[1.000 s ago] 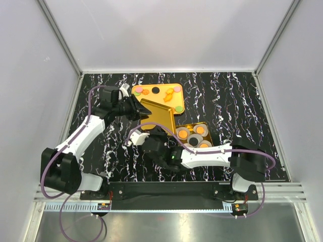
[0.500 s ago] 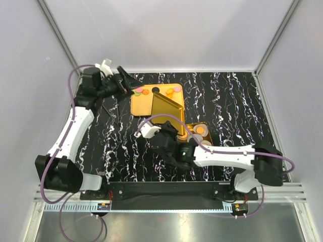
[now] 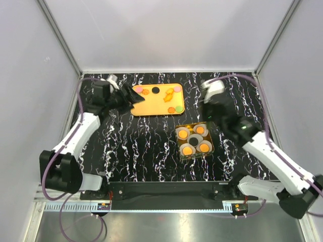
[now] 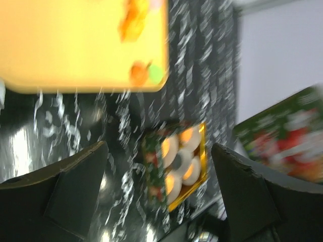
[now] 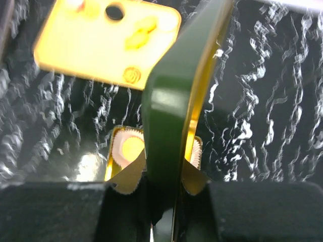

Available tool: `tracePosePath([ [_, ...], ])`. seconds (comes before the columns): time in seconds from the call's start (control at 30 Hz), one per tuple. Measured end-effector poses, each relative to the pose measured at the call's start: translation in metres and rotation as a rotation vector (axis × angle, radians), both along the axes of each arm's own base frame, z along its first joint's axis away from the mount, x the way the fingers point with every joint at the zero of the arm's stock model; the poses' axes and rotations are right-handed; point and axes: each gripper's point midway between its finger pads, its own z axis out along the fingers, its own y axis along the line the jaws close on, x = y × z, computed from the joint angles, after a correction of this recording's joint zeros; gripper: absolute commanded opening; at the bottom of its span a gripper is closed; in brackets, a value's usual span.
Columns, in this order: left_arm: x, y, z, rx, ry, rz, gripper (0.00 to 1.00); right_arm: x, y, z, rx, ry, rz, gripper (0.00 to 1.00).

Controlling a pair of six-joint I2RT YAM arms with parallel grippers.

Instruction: Pack the cookies

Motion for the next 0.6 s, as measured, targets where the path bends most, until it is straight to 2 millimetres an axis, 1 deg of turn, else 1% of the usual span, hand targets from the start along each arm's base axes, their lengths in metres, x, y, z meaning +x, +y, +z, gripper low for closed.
tracePosePath([
  [0.07,-0.019,-0.015,-0.033,0.042,0.066,-0.039,0.9,0.007,-0.022,0.009,0.135,0.035,-0.036,0.0],
  [0.13,-0.038,-0.03,-0.056,0.075,0.107,-0.086,0.9,0.011,-0.03,0.01,0.265,0.094,-0.016,0.0],
  [0.2,-0.055,-0.045,-0.074,0.095,0.129,-0.133,0.9,0.013,-0.032,0.002,0.382,0.164,0.019,0.0],
  [0.27,-0.069,-0.056,-0.087,0.111,0.144,-0.173,0.9,0.015,-0.038,-0.017,0.499,0.248,0.03,0.0],
  [0.33,-0.077,-0.07,-0.094,0.127,0.142,-0.212,0.88,0.013,-0.043,-0.042,0.61,0.343,0.025,0.0],
  [0.37,-0.08,-0.077,-0.095,0.132,0.136,-0.229,0.86,0.01,-0.044,-0.055,0.657,0.396,0.021,0.0],
  [0.43,-0.088,-0.093,-0.104,0.153,0.143,-0.273,0.86,0.0,-0.043,-0.075,0.724,0.483,0.006,0.0],
  [0.5,-0.099,-0.109,-0.116,0.178,0.158,-0.319,0.85,-0.007,-0.04,-0.084,0.763,0.529,0.003,0.0],
  [0.6,-0.111,-0.125,-0.133,0.217,0.187,-0.363,0.84,-0.013,-0.036,-0.081,0.803,0.529,0.019,0.0],
])
